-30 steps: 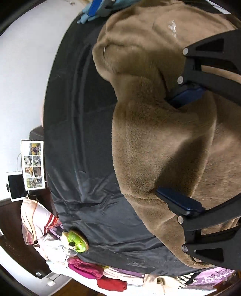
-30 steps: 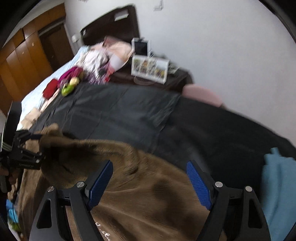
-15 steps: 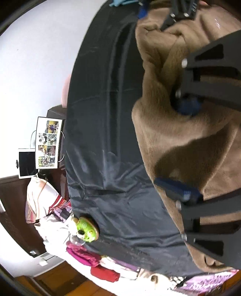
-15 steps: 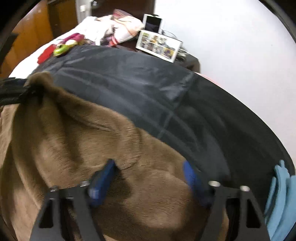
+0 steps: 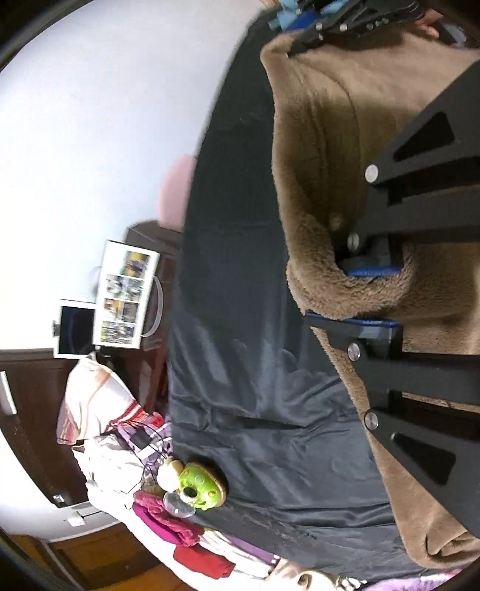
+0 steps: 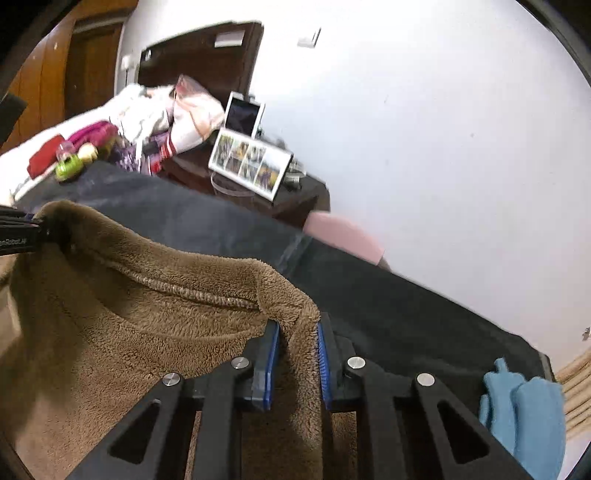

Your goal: Fold clothes

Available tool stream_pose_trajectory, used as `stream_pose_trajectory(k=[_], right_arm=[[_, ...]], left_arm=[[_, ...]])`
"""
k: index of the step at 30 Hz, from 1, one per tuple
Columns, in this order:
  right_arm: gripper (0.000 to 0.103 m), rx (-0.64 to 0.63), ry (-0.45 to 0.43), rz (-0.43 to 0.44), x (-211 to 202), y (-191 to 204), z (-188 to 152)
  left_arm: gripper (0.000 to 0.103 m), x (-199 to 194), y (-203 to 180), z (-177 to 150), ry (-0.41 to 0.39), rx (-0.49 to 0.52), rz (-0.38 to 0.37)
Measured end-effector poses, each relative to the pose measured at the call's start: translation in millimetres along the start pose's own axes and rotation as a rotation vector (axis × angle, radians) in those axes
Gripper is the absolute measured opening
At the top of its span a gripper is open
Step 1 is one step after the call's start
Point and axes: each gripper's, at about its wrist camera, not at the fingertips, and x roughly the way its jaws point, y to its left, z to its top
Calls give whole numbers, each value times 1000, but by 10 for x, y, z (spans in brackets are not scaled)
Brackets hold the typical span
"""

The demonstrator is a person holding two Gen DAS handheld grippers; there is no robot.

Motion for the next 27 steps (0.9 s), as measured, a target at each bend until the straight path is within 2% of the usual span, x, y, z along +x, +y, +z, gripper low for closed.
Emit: stream_pose_trajectory(k=[2, 4, 5, 6, 7, 8, 9, 10, 11, 12, 14, 19, 24, 27], right_arm=[[20, 8, 39, 6, 155, 7, -31], [20, 26, 69, 18, 262, -2, -52], [22, 31, 72, 27, 280, -4, -49], [24, 35, 75, 36, 297, -5, -46], [26, 40, 78, 45, 314, -6, -42], [28, 44, 83, 53, 316, -13, -44], [35, 47, 91, 60, 289, -31, -55], [55, 52, 93, 64, 249, -53, -66], [66, 59, 83, 64, 183, -84, -77], [78, 66, 70, 64, 107, -118, -88], [78, 77, 33, 73, -82, -199, -114], [78, 119, 27, 156, -580, -399, -346], [78, 105, 19, 199, -1100, -504, -790], [78, 93, 47, 207, -1259, -476, -1069]], left_arm=[[29, 169, -34, -48, 28, 28, 27], [45, 186, -74, -84, -4, 82, 60], [50, 183, -55, -88, -8, 91, 65], [60, 180, -17, -85, -4, 91, 65], [66, 177, 20, -82, 0, 90, 64], [68, 158, 89, -80, 5, 75, 41], [71, 125, 176, -81, 8, 49, 4], [77, 88, 265, -83, 9, 22, -35], [80, 39, 356, -98, 8, -4, -65], [81, -21, 440, -130, 6, -16, -82], [82, -127, 565, -205, 2, -22, -95], [83, -312, 693, -461, 5, 48, -70], [83, -407, 723, -670, 15, 69, -78], [83, -427, 734, -658, 10, 34, -81]])
